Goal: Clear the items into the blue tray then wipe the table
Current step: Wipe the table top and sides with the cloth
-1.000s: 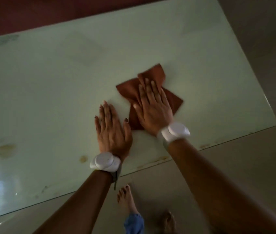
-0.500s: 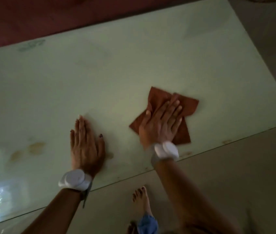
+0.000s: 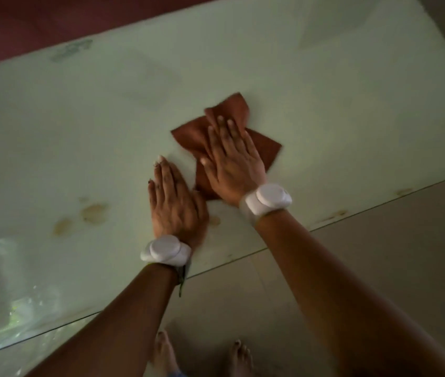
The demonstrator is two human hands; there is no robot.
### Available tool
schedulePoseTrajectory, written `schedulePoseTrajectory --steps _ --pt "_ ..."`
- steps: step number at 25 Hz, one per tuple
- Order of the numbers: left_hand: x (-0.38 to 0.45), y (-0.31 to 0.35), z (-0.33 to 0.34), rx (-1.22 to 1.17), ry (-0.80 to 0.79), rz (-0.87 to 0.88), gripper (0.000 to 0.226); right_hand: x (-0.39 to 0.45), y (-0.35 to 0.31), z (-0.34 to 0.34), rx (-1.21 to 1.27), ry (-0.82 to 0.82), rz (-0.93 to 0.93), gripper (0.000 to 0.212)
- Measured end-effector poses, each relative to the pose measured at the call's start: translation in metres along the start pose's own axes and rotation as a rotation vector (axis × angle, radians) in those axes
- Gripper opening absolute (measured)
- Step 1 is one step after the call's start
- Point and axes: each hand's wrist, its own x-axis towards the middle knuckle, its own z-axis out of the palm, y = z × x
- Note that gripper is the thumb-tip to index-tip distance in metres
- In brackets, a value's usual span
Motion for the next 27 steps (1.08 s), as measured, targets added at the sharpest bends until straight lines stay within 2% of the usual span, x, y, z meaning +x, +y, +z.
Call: schedulePoseTrajectory --steps 2,5,8,10,12,16,19,24,25,27 --pt "0.0 0.0 -0.002 -0.019 0.006 -0.005 0.065 -0.036 0.005 0.0 -0.029 0.066 0.217 0.063" --pt "0.001 0.002 -0.005 -0.105 -0.023 -0.014 0.067 -0.08 -0.009 -0.001 -0.009 0.059 0.585 0.065" --pt "-0.005 -0.01 -0.022 -0.325 -0.05 0.04 0.066 -0.108 -0.056 0.002 0.01 0.114 0.747 0.065" --pt "-0.021 -0.042 -0.04 -0.371 -0.024 0.085 0.064 -0.112 -0.093 0.007 0.001 0.118 0.728 0.065" --pt "-0.045 -0.095 -0.051 -0.268 0.046 0.088 0.062 -0.099 -0.123 0.012 0.016 0.098 0.721 0.065" --pt "-0.077 -0.18 -0.061 -0.104 0.043 -0.052 0.063 -0.034 -0.143 0.03 0.017 0.181 0.697 0.065" --pt "-0.079 -0.189 -0.06 -0.063 -0.011 -0.068 0.065 0.0 -0.16 0.035 0.015 0.118 0.507 0.068" --pt "-0.077 -0.184 -0.062 -0.05 -0.039 -0.063 0.066 -0.021 -0.173 0.026 -0.024 -0.003 -0.008 0.063" --pt "-0.078 -0.185 -0.062 -0.05 -0.042 -0.066 0.066 -0.036 -0.166 0.025 -0.042 -0.007 -0.052 0.062" --pt "-0.076 -0.184 -0.062 -0.051 -0.042 -0.072 0.066 -0.065 -0.147 0.021 -0.073 0.021 0.047 0.061"
